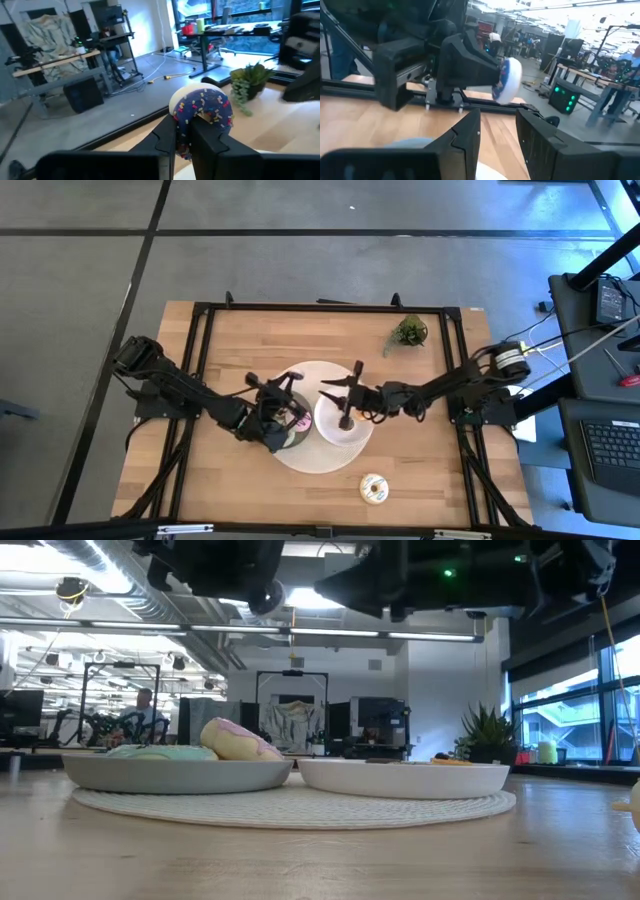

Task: Pick & Place donuts
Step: Put the small violet donut on the white plate

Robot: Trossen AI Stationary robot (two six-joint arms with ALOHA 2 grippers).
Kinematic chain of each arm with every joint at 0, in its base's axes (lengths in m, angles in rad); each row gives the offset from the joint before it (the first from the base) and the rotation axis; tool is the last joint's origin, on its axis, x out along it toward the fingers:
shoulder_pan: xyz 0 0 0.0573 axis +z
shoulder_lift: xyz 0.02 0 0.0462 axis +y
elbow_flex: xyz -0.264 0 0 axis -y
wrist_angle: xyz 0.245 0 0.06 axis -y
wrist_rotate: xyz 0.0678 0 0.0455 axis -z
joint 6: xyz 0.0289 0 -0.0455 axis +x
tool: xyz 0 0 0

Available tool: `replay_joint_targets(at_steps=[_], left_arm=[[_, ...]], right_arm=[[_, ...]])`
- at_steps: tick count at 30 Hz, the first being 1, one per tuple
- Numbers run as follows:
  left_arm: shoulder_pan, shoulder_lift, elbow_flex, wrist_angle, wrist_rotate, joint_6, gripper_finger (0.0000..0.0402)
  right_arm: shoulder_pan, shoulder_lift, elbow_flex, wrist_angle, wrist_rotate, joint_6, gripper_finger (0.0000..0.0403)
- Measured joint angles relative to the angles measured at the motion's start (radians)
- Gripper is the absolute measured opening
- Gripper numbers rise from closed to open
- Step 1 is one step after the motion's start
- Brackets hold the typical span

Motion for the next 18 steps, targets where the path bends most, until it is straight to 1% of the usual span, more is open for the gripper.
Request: replay_joint_targets(at_steps=[5, 9, 11, 14, 18], left_arm=[[-0.013, 0.0, 0.0, 0.066, 0.016, 0.078, 0.0032], [-0.031, 0.0, 0.0, 0.098, 0.016, 0.137, 0.0033], [-0.038, 0.0, 0.0, 0.117, 0.015, 0.171, 0.0032], [-0.045, 0.0, 0.0, 0.134, 0.015, 0.206, 0.0028], [-0.048, 0.0, 0.0, 0.136, 0.016, 0.216, 0.0028]], right_arm=[[0.0, 0.081, 0.096, -0.009, 0.014, -0.006, 0.0126], [-0.001, 0.113, 0.144, -0.015, 0.043, -0.005, 0.0126], [-0.001, 0.122, 0.153, -0.018, 0.075, -0.004, 0.0126], [-0.001, 0.123, 0.159, -0.017, 0.079, -0.003, 0.0126], [-0.001, 0.123, 0.159, -0.013, 0.079, 0.002, 0.0126]])
